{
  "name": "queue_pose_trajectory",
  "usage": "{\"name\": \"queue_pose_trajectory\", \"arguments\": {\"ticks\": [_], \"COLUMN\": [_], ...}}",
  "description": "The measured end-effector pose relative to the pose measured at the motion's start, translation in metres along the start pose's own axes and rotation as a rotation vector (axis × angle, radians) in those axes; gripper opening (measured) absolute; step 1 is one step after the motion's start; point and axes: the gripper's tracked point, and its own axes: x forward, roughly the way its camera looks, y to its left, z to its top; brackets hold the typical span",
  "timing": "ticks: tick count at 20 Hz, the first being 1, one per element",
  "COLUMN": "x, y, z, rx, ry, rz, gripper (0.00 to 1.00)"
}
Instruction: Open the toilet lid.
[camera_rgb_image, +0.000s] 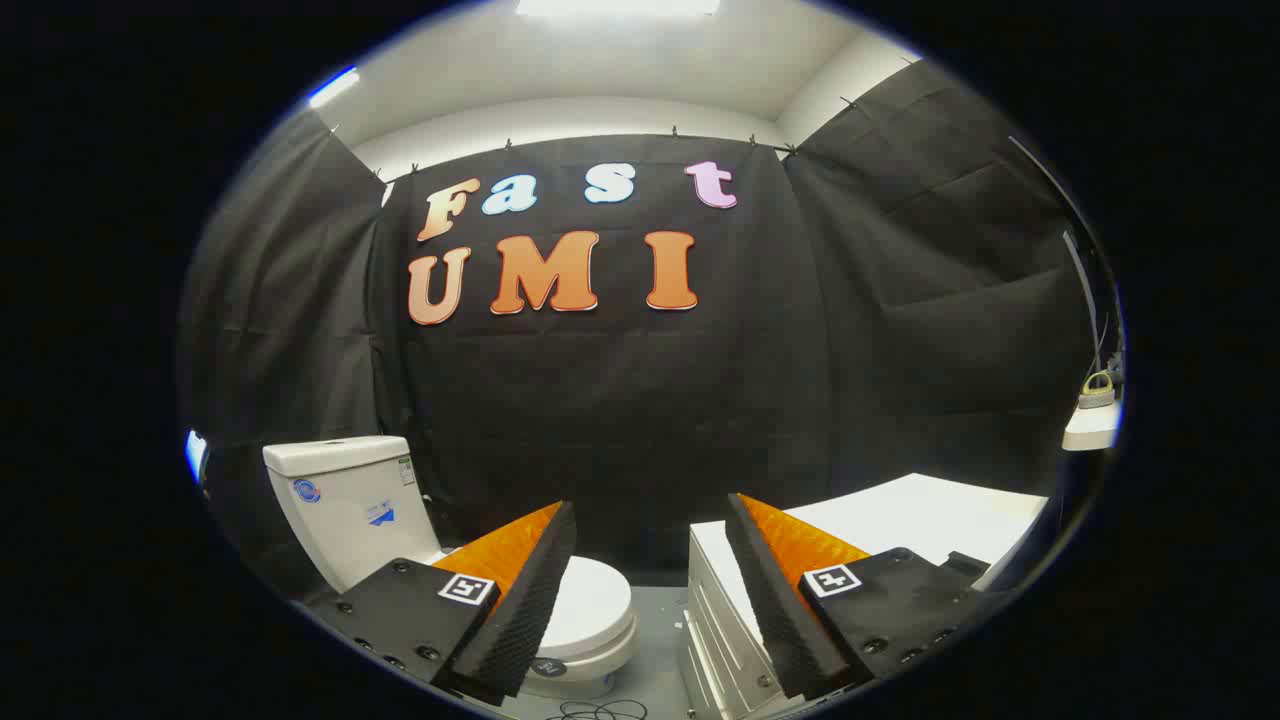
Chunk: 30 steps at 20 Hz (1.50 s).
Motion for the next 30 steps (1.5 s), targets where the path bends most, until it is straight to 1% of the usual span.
{"name": "queue_pose_trajectory", "arguments": {"ticks": [30], "x": [-0.0027], "y": [0.0022], "z": [0.0015], "rx": [-0.002], "ry": [0.009], "rz": [0.003], "gripper": [0.97]}}
